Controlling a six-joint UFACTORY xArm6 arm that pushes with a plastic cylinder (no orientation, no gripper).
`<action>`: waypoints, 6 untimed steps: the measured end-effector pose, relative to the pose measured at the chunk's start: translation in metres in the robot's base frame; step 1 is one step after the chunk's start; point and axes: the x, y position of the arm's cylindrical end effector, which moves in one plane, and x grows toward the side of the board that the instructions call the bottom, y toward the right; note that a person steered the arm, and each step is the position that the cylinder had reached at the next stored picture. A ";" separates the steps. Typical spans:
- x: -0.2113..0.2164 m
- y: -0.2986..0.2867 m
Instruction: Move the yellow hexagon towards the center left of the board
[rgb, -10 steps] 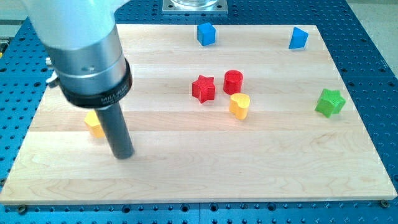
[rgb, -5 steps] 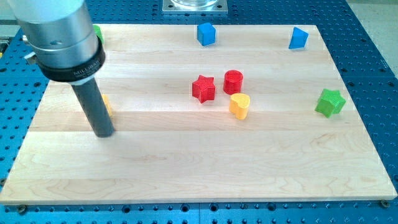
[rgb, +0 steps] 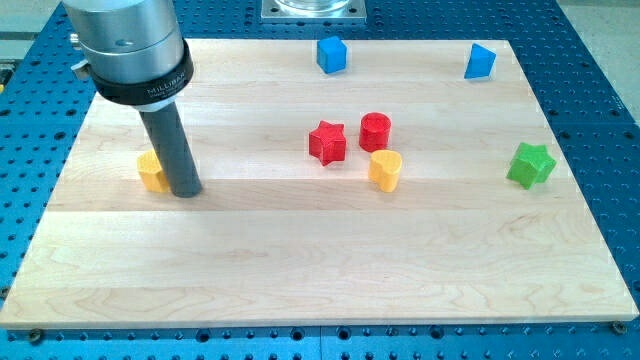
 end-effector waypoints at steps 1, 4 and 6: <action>-0.006 -0.011; -0.007 -0.039; -0.007 -0.063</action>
